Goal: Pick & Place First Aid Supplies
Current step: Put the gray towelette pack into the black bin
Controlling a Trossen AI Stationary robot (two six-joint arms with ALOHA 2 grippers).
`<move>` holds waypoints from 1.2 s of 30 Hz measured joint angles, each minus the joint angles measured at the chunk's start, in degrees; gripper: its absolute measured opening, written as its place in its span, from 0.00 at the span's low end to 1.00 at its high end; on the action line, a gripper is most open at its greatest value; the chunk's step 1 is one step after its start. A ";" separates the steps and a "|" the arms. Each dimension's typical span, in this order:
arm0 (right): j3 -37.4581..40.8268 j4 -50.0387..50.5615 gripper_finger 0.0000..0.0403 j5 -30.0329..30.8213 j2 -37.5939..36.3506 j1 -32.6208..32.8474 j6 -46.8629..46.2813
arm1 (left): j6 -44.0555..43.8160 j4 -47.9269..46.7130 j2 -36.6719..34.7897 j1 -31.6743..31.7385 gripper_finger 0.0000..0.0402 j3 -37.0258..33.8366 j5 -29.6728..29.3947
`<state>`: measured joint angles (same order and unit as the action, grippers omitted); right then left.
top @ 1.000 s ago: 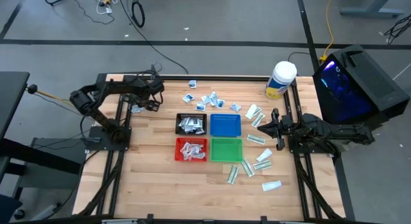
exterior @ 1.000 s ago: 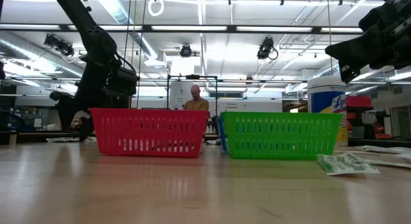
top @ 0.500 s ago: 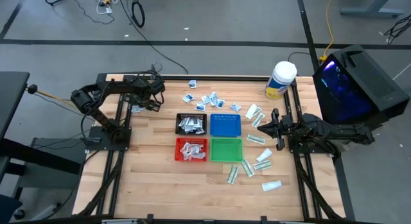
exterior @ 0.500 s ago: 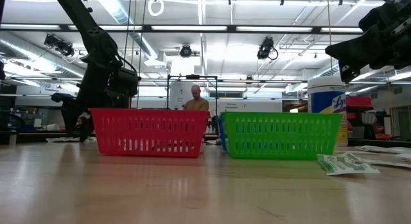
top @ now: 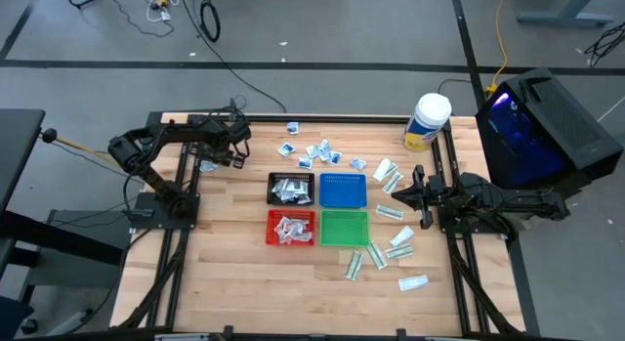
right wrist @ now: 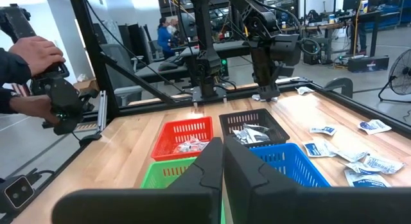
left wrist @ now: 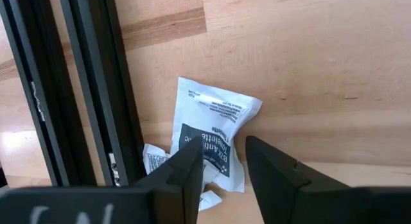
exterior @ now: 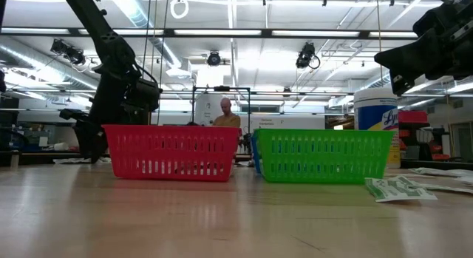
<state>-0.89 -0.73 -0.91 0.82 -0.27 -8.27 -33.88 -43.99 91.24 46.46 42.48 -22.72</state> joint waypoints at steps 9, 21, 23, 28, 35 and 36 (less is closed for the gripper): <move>-0.02 0.00 0.04 -0.02 0.00 -0.02 -0.02 | 0.01 -0.09 0.00 -0.02 0.21 0.00 1.51; 0.00 0.00 0.04 -0.02 0.00 0.00 -0.02 | 0.03 -0.23 0.00 -0.17 0.11 0.00 1.56; 0.00 0.00 0.04 -0.01 0.00 0.00 0.00 | 0.04 -0.26 0.00 -0.17 0.10 0.00 1.84; 0.00 0.00 0.04 -0.02 0.00 -0.02 -0.01 | 0.08 -0.26 -0.01 -0.17 0.08 0.00 1.97; 0.00 0.00 0.04 -0.02 0.00 -0.02 -0.02 | 1.59 -0.26 -0.07 -0.17 0.06 0.02 1.97; 0.00 0.00 0.04 -0.02 0.00 -0.02 -0.01 | 1.59 -0.26 -0.07 -0.17 0.05 0.04 1.97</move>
<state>-0.89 -0.73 -0.93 0.82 -0.30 -8.28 -32.29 -44.25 91.18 46.28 42.52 -20.75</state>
